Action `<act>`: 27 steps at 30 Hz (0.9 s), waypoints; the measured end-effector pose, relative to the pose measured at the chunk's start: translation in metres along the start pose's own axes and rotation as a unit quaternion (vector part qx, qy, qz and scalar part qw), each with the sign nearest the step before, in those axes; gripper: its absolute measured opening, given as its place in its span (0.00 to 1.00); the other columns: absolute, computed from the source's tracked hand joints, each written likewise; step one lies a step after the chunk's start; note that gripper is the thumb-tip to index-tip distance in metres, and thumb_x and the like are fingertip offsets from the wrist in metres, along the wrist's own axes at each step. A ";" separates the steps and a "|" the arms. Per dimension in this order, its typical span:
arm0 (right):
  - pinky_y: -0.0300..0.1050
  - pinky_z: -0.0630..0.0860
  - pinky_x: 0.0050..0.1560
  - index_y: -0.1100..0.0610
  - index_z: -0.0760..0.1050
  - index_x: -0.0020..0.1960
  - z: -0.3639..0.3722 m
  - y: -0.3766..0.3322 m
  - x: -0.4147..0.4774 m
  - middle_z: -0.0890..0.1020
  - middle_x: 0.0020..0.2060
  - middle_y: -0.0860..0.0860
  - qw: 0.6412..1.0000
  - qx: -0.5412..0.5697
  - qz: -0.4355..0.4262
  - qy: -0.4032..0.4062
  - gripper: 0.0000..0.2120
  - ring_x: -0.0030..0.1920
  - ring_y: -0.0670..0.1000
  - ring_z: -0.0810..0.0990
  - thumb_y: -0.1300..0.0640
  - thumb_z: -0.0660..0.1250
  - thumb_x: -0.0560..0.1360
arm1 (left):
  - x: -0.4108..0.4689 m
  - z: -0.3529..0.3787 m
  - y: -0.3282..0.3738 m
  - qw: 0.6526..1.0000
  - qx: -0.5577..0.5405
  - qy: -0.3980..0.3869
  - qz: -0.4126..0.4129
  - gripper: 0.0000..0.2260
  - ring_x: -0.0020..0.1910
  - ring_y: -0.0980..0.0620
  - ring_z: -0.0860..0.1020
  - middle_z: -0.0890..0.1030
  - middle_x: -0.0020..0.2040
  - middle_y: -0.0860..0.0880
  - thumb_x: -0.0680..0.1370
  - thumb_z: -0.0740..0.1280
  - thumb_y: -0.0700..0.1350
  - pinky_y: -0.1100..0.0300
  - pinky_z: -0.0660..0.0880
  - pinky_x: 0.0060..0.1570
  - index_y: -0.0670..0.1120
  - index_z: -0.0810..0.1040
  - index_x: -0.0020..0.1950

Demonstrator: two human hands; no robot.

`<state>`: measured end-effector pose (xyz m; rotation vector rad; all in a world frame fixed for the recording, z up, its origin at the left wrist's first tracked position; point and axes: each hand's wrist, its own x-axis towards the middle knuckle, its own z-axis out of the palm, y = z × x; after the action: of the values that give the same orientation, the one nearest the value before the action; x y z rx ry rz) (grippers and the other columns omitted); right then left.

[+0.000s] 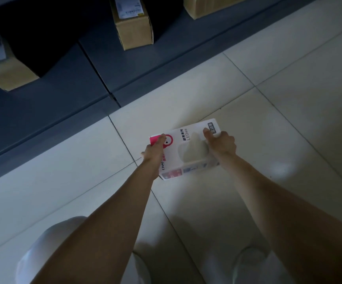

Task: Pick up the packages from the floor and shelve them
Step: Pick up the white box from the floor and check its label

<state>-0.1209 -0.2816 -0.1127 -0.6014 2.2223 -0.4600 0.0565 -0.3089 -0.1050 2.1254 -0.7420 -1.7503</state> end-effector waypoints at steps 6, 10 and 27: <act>0.54 0.68 0.62 0.63 0.68 0.69 -0.009 -0.025 -0.008 0.72 0.64 0.65 1.000 -0.002 -0.018 -0.005 0.34 0.66 0.65 0.69 0.36 0.58 0.76 | -0.010 -0.003 0.021 0.994 0.062 0.093 0.021 0.28 0.59 0.38 0.74 0.70 0.61 0.44 0.76 0.62 0.63 0.42 0.74 0.61 0.43 0.71 0.66; 0.53 0.68 0.64 0.64 0.67 0.70 -0.021 -0.024 -0.017 0.71 0.65 0.65 1.000 0.010 -0.007 -0.010 0.33 0.66 0.66 0.71 0.38 0.59 0.77 | -0.027 0.000 0.026 0.990 0.075 0.111 0.034 0.27 0.61 0.39 0.73 0.68 0.59 0.44 0.77 0.62 0.62 0.42 0.73 0.62 0.43 0.70 0.66; 0.60 0.71 0.65 0.62 0.69 0.68 -0.212 -0.149 -0.194 0.73 0.65 0.62 0.995 0.095 -0.008 0.014 0.30 0.65 0.65 0.72 0.40 0.59 0.78 | -0.256 -0.048 0.169 0.991 0.058 0.104 0.062 0.25 0.60 0.39 0.75 0.74 0.64 0.42 0.78 0.62 0.58 0.44 0.73 0.61 0.44 0.66 0.68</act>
<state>-0.1270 -0.2692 0.2106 -0.5143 2.1710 -0.6827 0.0358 -0.3109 0.2048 2.2397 -0.9142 -1.4291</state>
